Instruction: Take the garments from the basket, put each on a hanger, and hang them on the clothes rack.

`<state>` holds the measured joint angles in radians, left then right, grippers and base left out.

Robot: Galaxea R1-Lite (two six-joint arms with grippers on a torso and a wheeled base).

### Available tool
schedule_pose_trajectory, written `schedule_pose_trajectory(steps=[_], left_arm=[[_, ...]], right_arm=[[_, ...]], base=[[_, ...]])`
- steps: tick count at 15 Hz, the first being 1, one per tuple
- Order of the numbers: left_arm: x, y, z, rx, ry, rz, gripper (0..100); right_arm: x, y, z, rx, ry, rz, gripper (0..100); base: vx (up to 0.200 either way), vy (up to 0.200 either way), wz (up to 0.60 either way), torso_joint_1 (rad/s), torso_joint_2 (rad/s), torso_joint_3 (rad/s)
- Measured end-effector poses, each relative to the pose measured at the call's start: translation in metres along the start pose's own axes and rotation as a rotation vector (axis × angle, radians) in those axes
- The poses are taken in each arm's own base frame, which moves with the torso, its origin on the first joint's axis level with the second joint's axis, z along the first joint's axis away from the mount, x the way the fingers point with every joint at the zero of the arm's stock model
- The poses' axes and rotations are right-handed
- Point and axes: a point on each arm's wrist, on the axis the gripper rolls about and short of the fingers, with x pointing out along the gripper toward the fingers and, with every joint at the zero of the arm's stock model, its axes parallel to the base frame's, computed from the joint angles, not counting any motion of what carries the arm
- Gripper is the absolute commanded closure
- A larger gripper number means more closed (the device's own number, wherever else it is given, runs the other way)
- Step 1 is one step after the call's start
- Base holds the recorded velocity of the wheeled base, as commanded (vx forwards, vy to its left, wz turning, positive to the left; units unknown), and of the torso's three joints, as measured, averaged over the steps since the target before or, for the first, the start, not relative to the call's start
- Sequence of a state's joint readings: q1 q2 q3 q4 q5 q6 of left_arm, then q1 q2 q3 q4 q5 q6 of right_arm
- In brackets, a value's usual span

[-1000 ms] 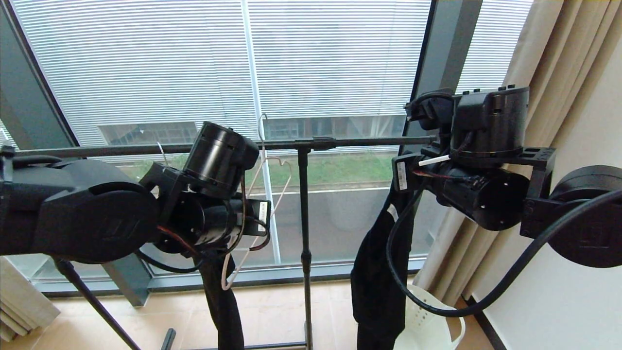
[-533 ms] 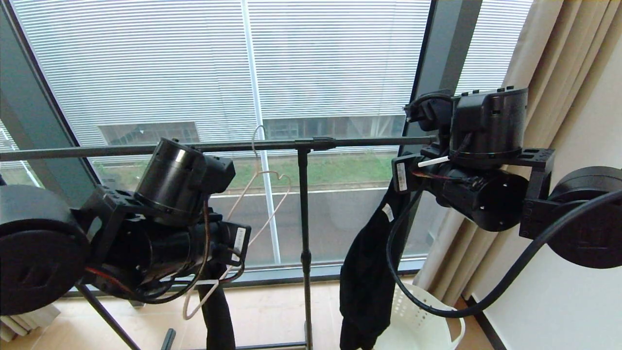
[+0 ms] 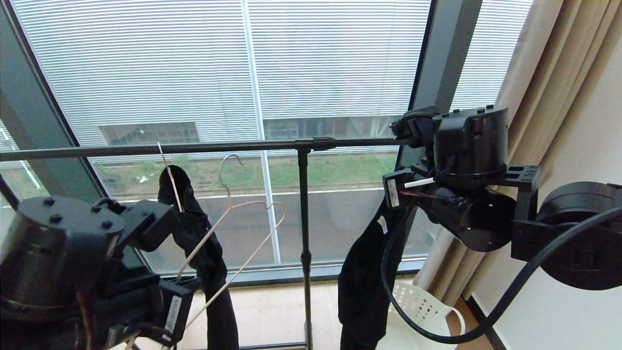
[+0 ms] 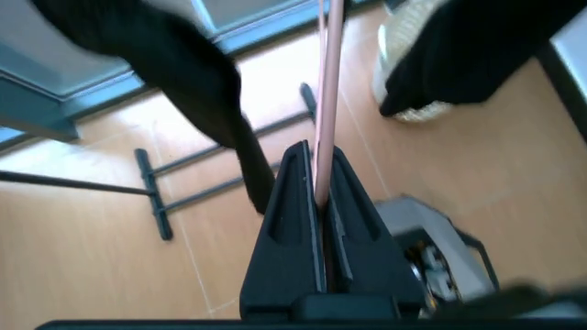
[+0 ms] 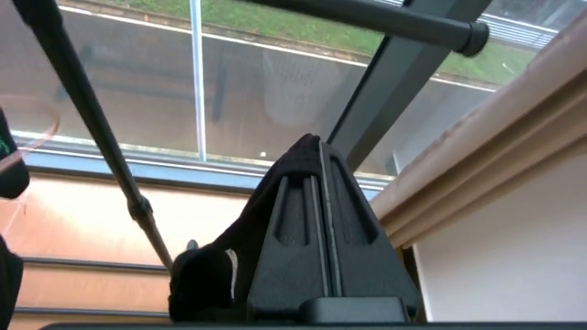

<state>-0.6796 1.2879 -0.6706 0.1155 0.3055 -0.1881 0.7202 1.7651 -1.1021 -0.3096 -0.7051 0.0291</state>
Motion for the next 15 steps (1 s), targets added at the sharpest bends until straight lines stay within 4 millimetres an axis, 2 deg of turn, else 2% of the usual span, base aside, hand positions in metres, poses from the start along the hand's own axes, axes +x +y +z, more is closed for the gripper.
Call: schedule_pose_trajectory(steps=[3, 6, 8, 10, 15], left_arm=[[-0.029, 0.013, -0.033, 0.0, -0.037, -0.099, 100], [-0.047, 0.022, -0.066, 0.061, -0.089, -0.268, 100], [-0.051, 0.023, -0.076, 0.096, -0.213, -0.358, 100], [-0.049, 0.021, -0.082, 0.118, -0.27, -0.438, 100], [-0.04, 0.013, -0.076, 0.159, -0.304, -0.557, 100]], right_arm=[[-0.022, 0.012, -0.006, -0.049, 0.0, 0.001, 100], [-0.034, 0.013, -0.01, -0.139, 0.0, -0.037, 100], [-0.035, 0.005, -0.008, -0.216, 0.002, -0.123, 100], [-0.028, -0.005, -0.007, -0.212, 0.013, -0.165, 100], [-0.02, -0.014, -0.003, -0.186, 0.012, -0.198, 100]], base=[[0.0, 0.0, 0.0, 0.0, 0.0, 0.0], [0.0, 0.0, 0.0, 0.0, 0.0, 0.0], [0.0, 0.0, 0.0, 0.0, 0.0, 0.0], [0.0, 0.0, 0.0, 0.0, 0.0, 0.0], [0.0, 0.0, 0.0, 0.0, 0.0, 0.0]])
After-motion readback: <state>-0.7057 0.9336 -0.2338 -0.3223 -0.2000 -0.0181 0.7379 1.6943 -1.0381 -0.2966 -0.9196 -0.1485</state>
